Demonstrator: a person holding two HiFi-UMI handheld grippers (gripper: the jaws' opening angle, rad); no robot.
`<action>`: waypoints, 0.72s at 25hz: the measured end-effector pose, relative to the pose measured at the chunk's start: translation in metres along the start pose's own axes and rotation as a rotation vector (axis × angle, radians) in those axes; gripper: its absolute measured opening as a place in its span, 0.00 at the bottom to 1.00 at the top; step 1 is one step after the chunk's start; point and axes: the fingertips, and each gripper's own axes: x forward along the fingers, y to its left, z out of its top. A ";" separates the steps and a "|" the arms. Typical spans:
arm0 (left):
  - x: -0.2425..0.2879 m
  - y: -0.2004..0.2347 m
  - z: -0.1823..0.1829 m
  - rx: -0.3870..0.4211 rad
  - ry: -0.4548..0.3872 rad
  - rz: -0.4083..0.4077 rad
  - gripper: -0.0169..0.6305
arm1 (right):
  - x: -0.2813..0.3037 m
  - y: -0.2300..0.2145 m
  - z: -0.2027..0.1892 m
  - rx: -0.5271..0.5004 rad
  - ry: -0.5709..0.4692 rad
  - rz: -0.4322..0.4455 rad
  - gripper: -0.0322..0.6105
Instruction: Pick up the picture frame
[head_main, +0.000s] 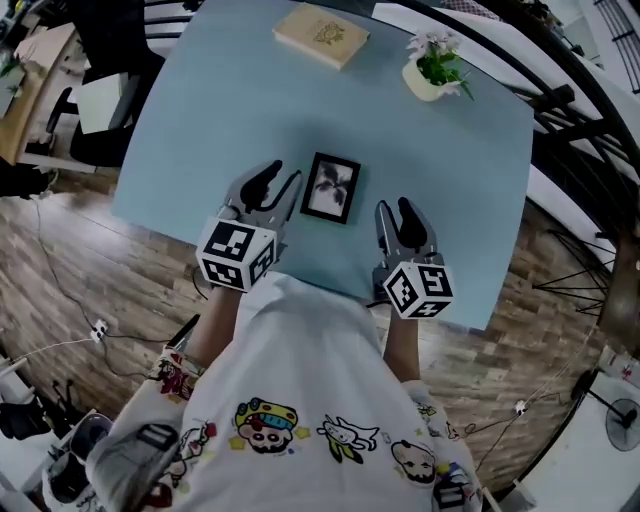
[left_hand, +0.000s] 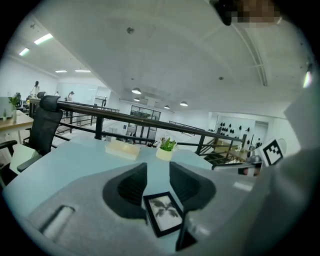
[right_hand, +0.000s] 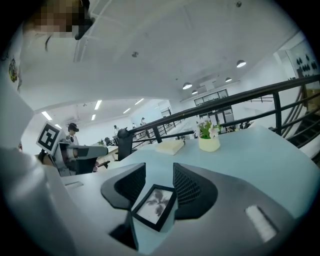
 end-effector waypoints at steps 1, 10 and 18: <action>-0.001 0.001 -0.001 -0.005 0.001 0.007 0.23 | 0.002 0.000 -0.001 0.005 0.006 0.010 0.31; 0.009 0.014 0.000 -0.041 0.022 0.024 0.23 | 0.021 0.001 -0.002 0.059 0.052 0.045 0.31; 0.034 0.014 -0.010 -0.054 0.071 -0.013 0.23 | 0.032 -0.008 -0.001 0.086 0.063 0.025 0.31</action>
